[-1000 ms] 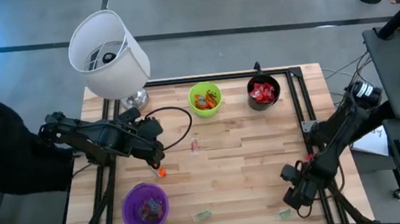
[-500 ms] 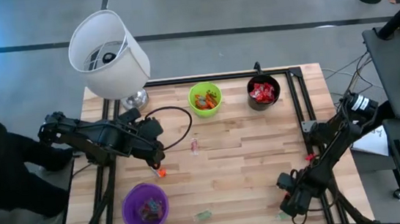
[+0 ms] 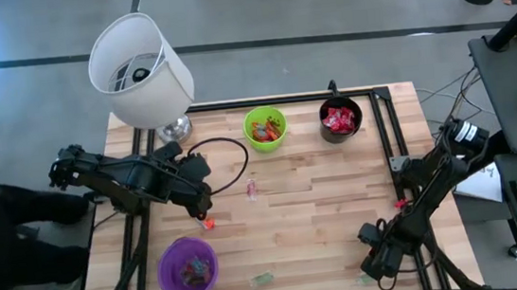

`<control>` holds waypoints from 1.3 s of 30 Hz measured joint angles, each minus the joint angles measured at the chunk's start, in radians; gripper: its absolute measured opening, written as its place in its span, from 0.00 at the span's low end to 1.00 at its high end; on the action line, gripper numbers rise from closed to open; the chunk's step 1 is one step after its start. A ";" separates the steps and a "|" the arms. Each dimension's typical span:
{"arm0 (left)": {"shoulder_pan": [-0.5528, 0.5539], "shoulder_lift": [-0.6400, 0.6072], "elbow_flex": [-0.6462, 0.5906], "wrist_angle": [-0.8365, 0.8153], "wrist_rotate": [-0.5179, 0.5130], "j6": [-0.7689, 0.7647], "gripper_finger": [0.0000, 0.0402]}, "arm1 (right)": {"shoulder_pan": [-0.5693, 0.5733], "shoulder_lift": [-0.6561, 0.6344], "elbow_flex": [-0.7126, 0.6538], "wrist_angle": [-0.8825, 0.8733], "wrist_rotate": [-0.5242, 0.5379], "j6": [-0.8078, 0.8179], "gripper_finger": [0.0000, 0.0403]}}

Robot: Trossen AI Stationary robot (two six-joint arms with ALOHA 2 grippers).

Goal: Sort candy
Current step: Put the orange chocolate into the green bucket

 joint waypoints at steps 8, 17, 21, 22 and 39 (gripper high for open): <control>0.000 0.000 0.000 0.000 0.026 -0.010 0.31 | -0.034 -0.084 -0.004 -0.013 0.087 -0.009 0.06; 0.000 0.000 0.000 0.000 0.026 -0.034 0.31 | -0.262 -0.226 -0.003 -0.066 0.241 -0.254 0.06; 0.000 0.000 0.000 0.000 0.026 -0.053 0.31 | -0.406 -0.270 -0.003 -0.048 0.267 -0.405 0.06; 0.000 0.000 0.000 0.000 0.026 -0.054 0.31 | -0.439 -0.276 -0.003 -0.041 0.268 -0.439 0.06; 0.001 0.000 0.000 0.004 -0.010 -0.060 0.31 | -1.036 -0.284 -0.002 0.522 0.250 -0.820 0.05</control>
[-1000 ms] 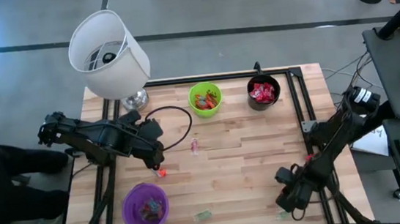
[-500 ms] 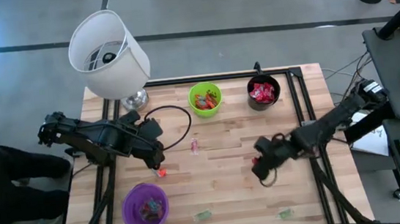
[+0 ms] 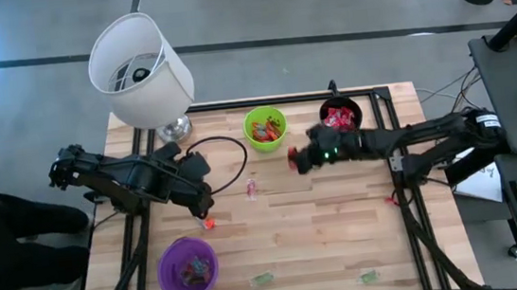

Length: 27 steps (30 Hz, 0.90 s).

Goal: Sort candy
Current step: Put the orange chocolate into the green bucket

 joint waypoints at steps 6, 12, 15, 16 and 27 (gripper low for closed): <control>0.008 0.000 0.000 0.002 -0.067 -0.037 0.31 | -0.128 0.032 0.000 0.128 0.000 -0.005 0.05; 0.024 0.003 0.000 0.001 -0.126 -0.010 0.31 | -0.199 0.128 0.076 0.167 -0.001 -0.047 0.05; 0.042 0.003 0.000 -0.003 -0.129 0.027 0.31 | -0.216 0.199 0.153 0.166 -0.002 -0.098 0.05; 0.048 0.003 0.000 -0.004 -0.129 0.039 0.31 | -0.221 0.223 0.184 0.163 -0.003 -0.117 0.05; 0.073 0.002 0.000 -0.005 -0.131 0.141 0.31 | -0.248 0.436 0.548 -0.265 -0.025 -0.345 0.10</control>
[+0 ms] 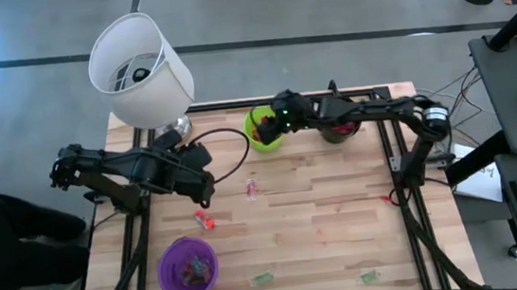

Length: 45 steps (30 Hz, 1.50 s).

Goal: Sort candy
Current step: Put the orange chocolate into the green bucket, then put the red gummy into the violet bucket

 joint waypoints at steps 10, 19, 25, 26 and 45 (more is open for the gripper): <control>0.001 -0.001 0.000 0.000 0.000 0.066 0.31 | -0.009 0.124 0.189 -0.209 -0.019 -0.075 0.33; 0.012 -0.002 0.000 0.000 -0.026 0.086 0.31 | -0.001 0.085 0.247 -0.495 -0.036 -0.077 0.44; 0.016 -0.002 -0.013 0.007 -0.027 0.077 0.32 | 0.043 0.013 0.270 -0.553 -0.080 -0.078 0.46; 0.015 -0.001 -0.017 0.007 -0.023 0.077 0.32 | 0.053 -0.002 0.270 -0.552 -0.080 -0.078 0.46; 0.046 0.186 -0.021 0.063 0.249 -0.304 0.42 | 0.284 -0.199 0.270 -0.811 -0.072 -0.189 0.45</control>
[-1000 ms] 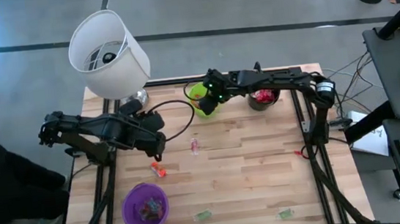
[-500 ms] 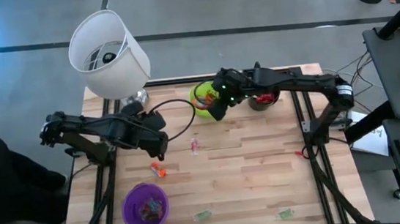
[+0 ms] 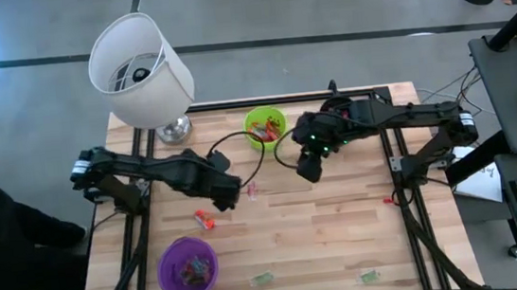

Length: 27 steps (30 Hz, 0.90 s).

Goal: Sort candy
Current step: Put the red gummy into the violet bucket

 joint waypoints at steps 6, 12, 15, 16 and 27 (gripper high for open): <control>0.052 0.111 0.000 0.109 0.045 -0.092 0.41 | 0.041 -0.024 -0.002 -0.108 0.001 -0.016 0.45; 0.130 0.222 0.000 0.293 0.112 -0.138 0.41 | 0.071 -0.031 -0.017 -0.131 0.000 -0.049 0.45; 0.167 0.274 0.000 0.336 0.158 -0.140 0.41 | 0.076 -0.031 -0.032 -0.164 0.000 -0.044 0.45; 0.179 0.291 0.000 0.339 0.174 -0.140 0.41 | 0.077 -0.031 -0.039 -0.180 0.000 -0.043 0.45; 0.248 0.401 0.000 0.458 0.314 -0.121 0.41 | 0.138 -0.048 -0.143 -0.246 0.000 0.018 0.45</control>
